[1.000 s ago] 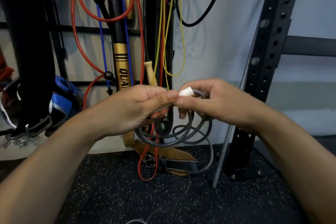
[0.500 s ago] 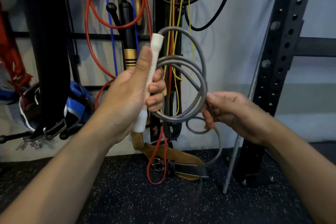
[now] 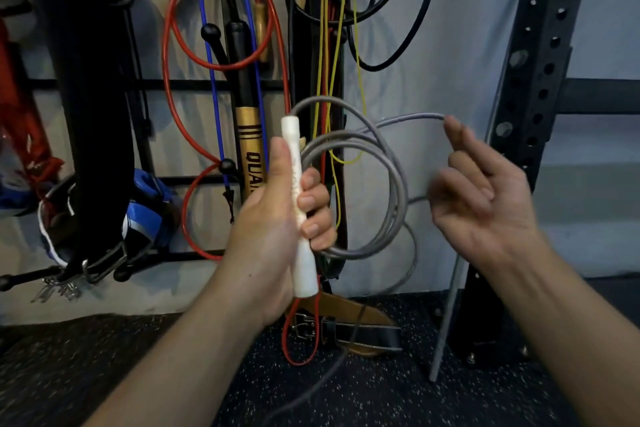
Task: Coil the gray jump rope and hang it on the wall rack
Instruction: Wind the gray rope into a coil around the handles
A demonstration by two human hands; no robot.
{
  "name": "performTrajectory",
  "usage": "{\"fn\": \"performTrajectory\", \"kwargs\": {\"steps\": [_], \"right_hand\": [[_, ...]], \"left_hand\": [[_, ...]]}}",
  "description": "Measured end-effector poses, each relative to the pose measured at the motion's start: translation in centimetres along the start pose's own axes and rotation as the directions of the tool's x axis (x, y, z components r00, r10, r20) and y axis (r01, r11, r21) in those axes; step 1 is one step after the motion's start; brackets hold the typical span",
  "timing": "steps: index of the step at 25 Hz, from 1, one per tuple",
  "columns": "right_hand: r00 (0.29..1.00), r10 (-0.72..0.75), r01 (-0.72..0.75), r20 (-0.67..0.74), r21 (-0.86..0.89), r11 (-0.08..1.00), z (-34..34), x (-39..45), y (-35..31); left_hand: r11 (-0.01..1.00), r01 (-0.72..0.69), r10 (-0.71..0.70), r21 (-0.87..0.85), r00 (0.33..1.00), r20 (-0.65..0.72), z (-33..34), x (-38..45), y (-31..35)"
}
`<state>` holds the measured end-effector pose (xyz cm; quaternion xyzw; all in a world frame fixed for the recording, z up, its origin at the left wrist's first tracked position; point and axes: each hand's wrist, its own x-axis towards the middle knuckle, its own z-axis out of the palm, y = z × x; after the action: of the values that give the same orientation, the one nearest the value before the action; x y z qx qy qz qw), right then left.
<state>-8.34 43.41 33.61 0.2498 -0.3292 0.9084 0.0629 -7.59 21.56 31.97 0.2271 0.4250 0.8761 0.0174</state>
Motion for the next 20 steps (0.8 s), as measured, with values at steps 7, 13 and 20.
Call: {"fn": "performTrajectory", "kwargs": {"steps": [7, 13, 20], "right_hand": [[0.956, 0.286, -0.218, 0.061, -0.505, 0.835, 0.0, -0.9, 1.0], [0.979, 0.158, -0.018, 0.13, -0.716, 0.698, 3.7, -2.0, 7.5], [0.986, -0.1, -0.043, -0.133, -0.782, 0.621, 5.6, -3.0, 9.2]], "left_hand": [[0.965, -0.183, 0.141, -0.189, 0.966, -0.217, -1.1, 0.9, 2.1], [0.937, -0.243, 0.164, -0.252, 0.941, -0.297, 1.2, 0.2, -0.7], [0.959, -0.269, 0.241, -0.087, 0.939, -0.245, 0.9, -0.1, -2.2]]}}
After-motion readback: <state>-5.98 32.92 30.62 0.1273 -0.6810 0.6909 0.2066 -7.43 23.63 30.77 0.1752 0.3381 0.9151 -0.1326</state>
